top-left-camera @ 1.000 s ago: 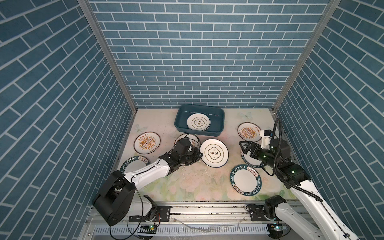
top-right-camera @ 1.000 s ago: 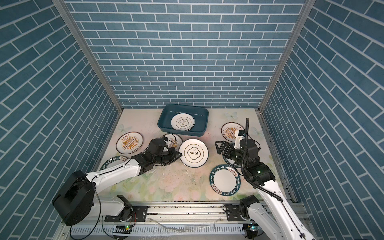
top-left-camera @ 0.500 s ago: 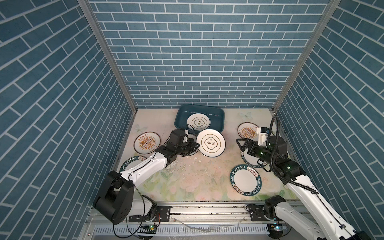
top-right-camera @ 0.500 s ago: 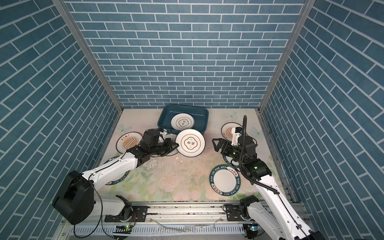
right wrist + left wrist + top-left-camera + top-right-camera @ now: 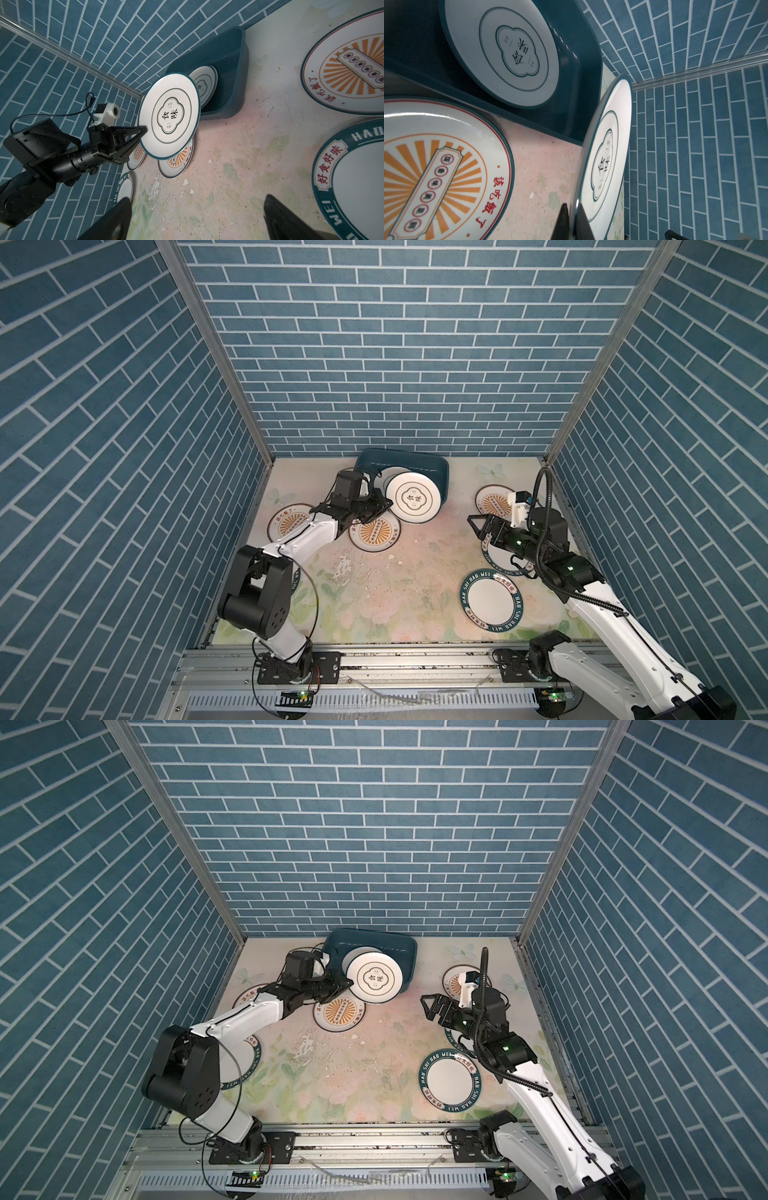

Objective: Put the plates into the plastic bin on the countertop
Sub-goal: 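Carry the held plate with the left gripper over the teal bin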

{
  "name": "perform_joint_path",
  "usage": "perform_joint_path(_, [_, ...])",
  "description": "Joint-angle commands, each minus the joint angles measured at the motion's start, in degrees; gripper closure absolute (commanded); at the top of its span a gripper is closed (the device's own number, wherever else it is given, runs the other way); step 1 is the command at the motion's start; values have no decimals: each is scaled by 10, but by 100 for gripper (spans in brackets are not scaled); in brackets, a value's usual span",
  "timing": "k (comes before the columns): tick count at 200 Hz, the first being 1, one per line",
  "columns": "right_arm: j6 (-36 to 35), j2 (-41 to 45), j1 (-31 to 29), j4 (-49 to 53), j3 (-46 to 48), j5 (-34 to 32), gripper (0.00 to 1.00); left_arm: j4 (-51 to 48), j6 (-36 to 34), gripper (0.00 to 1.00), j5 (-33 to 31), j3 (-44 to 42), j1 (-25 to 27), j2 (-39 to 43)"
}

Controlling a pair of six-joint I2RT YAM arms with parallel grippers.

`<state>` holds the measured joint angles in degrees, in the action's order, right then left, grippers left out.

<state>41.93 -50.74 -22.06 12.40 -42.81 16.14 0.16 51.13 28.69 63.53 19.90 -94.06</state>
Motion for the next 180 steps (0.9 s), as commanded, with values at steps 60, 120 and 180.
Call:
perform_joint_path(60, [-22,-36,1,-44,-41,18,2,9,-28,100,40,140,-43,-146])
perform_joint_path(120, [-29,-64,2,-62,-50,19,2,-16,-51,100,37,233,-73,-240])
perform_joint_path(180, [-30,-93,2,-66,-56,11,1,-16,-65,100,35,301,-79,-306])
